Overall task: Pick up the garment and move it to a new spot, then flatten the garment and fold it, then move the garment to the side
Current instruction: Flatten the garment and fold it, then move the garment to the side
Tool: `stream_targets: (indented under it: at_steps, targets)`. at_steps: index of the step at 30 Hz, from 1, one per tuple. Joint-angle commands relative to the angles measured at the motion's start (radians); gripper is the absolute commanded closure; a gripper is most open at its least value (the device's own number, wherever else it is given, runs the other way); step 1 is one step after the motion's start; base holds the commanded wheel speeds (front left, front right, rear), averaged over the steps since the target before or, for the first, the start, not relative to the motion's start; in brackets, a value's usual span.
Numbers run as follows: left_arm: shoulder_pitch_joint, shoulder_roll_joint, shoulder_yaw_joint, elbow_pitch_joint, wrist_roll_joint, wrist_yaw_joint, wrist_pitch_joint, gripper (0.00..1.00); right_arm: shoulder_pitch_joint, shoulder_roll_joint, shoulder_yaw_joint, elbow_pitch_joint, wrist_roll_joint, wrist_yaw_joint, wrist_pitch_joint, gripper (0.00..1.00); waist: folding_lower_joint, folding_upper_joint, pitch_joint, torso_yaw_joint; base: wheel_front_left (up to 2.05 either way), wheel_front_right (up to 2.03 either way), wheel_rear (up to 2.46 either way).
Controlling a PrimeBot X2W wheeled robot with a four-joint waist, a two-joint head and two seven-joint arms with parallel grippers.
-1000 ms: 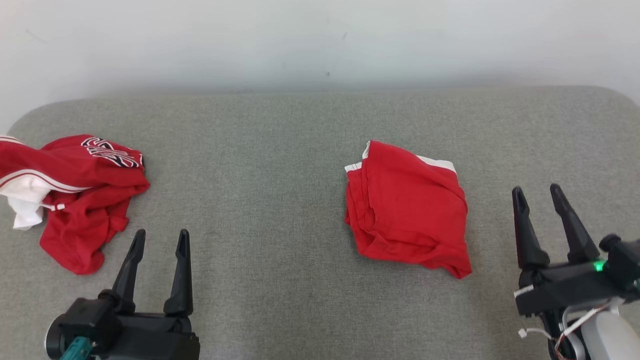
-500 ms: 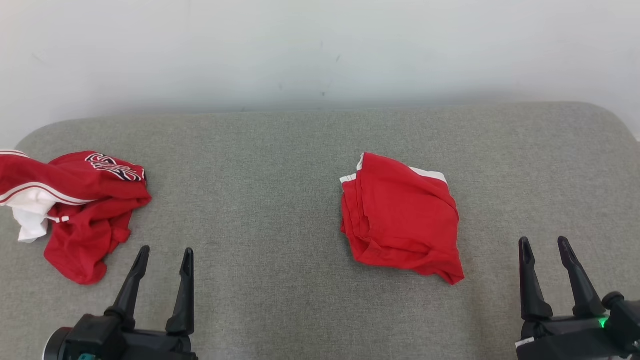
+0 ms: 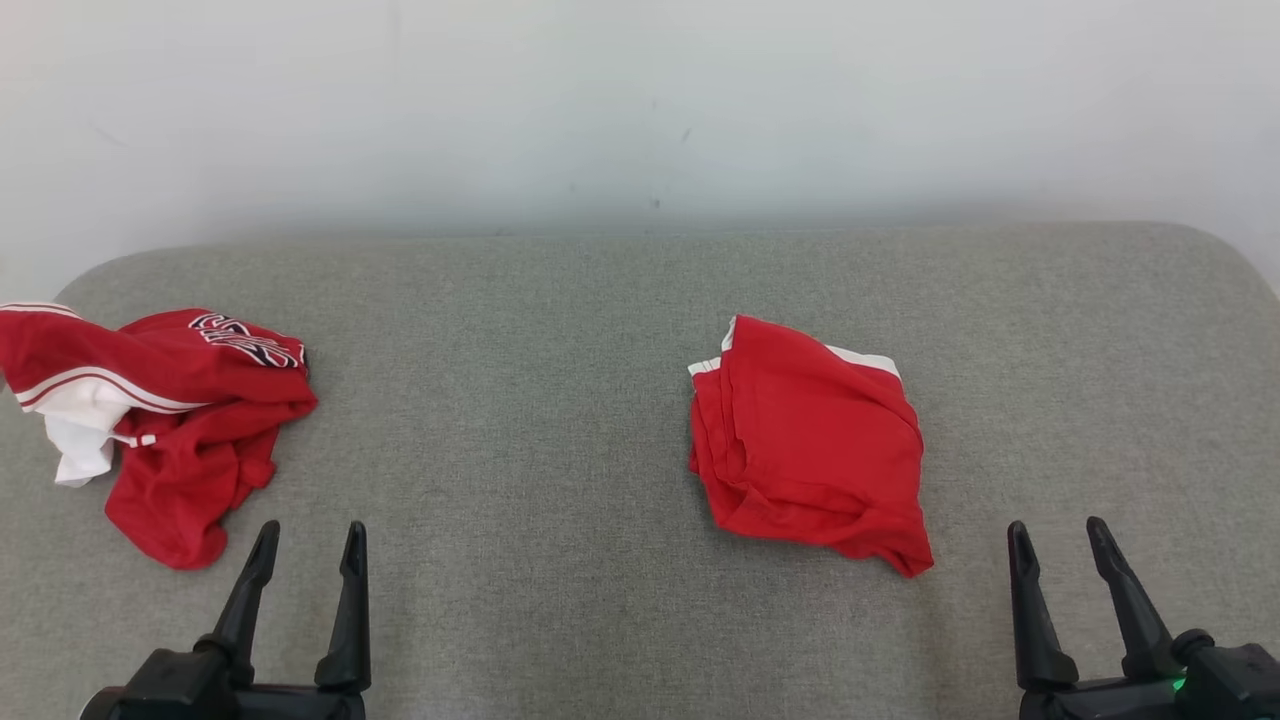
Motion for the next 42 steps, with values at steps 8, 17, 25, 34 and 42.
stream_targets:
  at_steps: [8,17,25,34,42]
  targets:
    - [0.008,0.005,0.006,0.019,0.006,0.003,0.000,0.00,0.020,0.006,0.033,-0.008,-0.022,-0.003,-0.005,0.00,0.0001,0.0000,-0.006,0.003,0.00,0.00,0.00]
    - [0.003,0.005,0.004,0.037,-0.011,0.003,0.000,0.00,0.016,0.012,0.042,0.003,-0.028,-0.003,-0.005,0.00,0.0001,0.0000,-0.004,0.002,0.00,0.00,0.00]
    - [-0.001,0.005,0.008,0.038,-0.015,0.002,0.000,0.00,0.009,0.014,0.042,0.012,-0.028,-0.003,-0.005,0.00,0.0001,0.0000,-0.001,0.000,0.00,0.00,0.00]
    - [0.002,0.002,0.007,0.038,-0.014,0.003,0.000,0.00,-0.006,0.001,0.043,0.023,-0.024,-0.003,-0.005,0.00,0.0001,0.0000,-0.004,0.002,0.00,0.00,0.00]
    - [-0.021,-0.004,-0.012,0.028,-0.009,0.003,0.000,0.00,-0.125,-0.070,0.052,0.094,-0.028,-0.003,0.037,0.00,0.0001,0.0000,0.034,0.027,0.00,0.00,0.00]
